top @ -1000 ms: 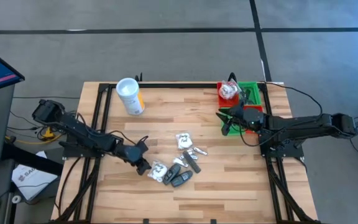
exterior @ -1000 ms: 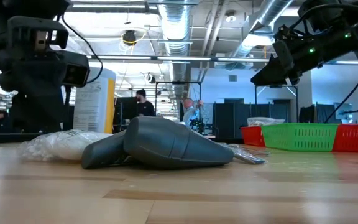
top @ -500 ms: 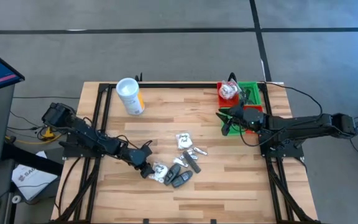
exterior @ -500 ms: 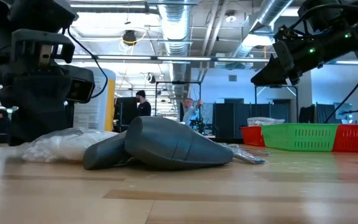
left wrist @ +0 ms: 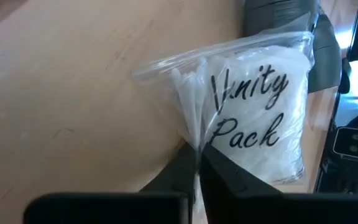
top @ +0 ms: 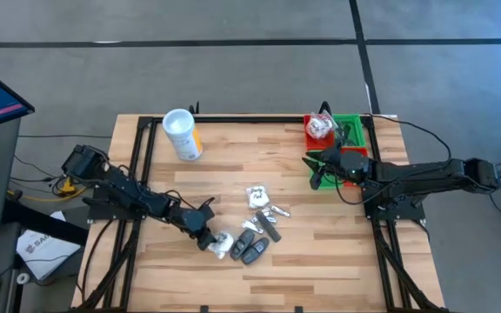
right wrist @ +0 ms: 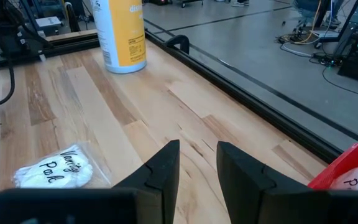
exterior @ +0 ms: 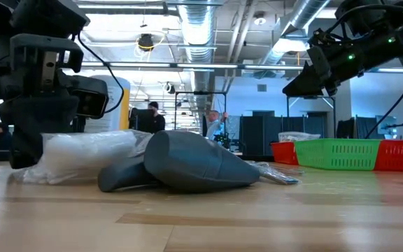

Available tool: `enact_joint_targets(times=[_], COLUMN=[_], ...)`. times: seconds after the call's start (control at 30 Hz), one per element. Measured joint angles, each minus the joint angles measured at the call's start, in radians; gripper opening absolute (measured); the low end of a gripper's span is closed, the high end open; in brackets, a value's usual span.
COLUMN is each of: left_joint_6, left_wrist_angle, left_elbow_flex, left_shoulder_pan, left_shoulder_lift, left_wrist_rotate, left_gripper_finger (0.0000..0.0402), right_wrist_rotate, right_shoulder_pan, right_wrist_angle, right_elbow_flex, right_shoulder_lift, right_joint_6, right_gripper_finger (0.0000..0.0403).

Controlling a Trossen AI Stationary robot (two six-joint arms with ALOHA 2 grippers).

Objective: Pick & Place Travel size toiletries
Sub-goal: Put the white cotton pack into the top red bin

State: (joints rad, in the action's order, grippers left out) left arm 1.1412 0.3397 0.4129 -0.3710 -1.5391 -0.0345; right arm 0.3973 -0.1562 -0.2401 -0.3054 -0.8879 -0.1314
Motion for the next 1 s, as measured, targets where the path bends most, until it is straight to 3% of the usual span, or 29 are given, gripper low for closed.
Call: enact_joint_targets(times=[0.37,0.83,1.0], left_joint_6=[-0.016,-0.182,-0.237], left_wrist_angle=[0.001,-0.027,-0.027], left_elbow_flex=[0.0,0.014,0.018], left_shoulder_pan=[0.0,0.0,0.009], left_shoulder_lift=[0.017,0.192,0.195], left_wrist_rotate=[0.023,0.245,0.321], left_gripper_finger=[0.0001,0.0,0.0], right_wrist_rotate=[0.0,-0.012,-0.084], right_shoulder_pan=[0.0,0.0,0.0], right_wrist_angle=[0.0,-0.001,-0.017], right_elbow_flex=[0.0,0.0,0.0], right_shoulder_lift=[0.0,0.0,0.0], right_joint_6=[0.0,-0.027,-0.027], right_gripper_finger=[0.0098,0.0098,0.0098])
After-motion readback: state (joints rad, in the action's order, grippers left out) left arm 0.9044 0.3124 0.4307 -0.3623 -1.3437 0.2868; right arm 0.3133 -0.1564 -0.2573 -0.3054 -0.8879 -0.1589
